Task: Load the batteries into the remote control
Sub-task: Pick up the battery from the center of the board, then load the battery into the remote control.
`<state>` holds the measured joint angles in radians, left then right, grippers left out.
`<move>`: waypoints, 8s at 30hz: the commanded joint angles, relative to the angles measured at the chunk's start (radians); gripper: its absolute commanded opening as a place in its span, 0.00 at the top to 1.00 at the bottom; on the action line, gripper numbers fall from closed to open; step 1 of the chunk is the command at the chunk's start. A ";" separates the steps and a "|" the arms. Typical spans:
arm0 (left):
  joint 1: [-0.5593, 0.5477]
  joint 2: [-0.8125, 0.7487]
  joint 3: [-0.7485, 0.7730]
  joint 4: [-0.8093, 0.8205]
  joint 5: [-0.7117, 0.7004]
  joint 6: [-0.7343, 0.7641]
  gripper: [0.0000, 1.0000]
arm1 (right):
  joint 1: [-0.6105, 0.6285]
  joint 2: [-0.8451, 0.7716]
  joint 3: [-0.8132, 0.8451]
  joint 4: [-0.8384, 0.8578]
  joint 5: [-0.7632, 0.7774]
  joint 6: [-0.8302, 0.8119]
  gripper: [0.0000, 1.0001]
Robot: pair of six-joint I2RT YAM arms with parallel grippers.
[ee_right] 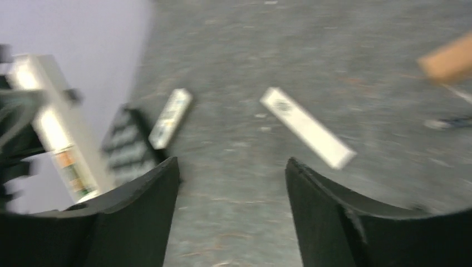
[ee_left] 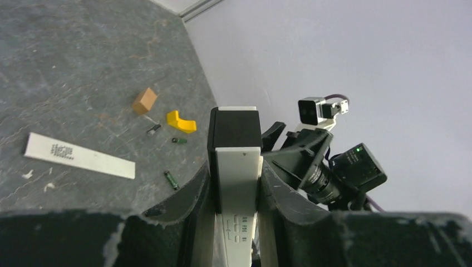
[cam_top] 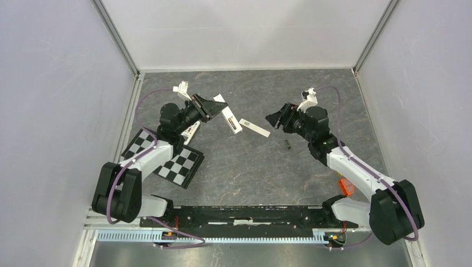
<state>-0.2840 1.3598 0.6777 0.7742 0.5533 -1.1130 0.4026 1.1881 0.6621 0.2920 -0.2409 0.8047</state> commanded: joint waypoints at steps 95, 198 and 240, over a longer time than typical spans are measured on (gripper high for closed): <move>-0.095 0.320 -0.031 0.195 0.066 -0.106 0.82 | 0.274 0.218 0.303 -0.354 -0.046 -0.445 0.91; -0.168 0.241 -0.028 0.645 -0.063 -0.633 0.83 | 0.239 0.124 -0.021 0.248 0.004 0.364 0.76; -0.148 0.071 0.013 0.241 0.065 -0.127 0.83 | 0.148 0.064 -0.034 0.249 -0.239 -0.130 0.51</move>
<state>-0.4221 1.4391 0.6502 0.9234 0.5774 -1.2190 0.5568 1.2572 0.6014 0.6064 -0.5407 0.7467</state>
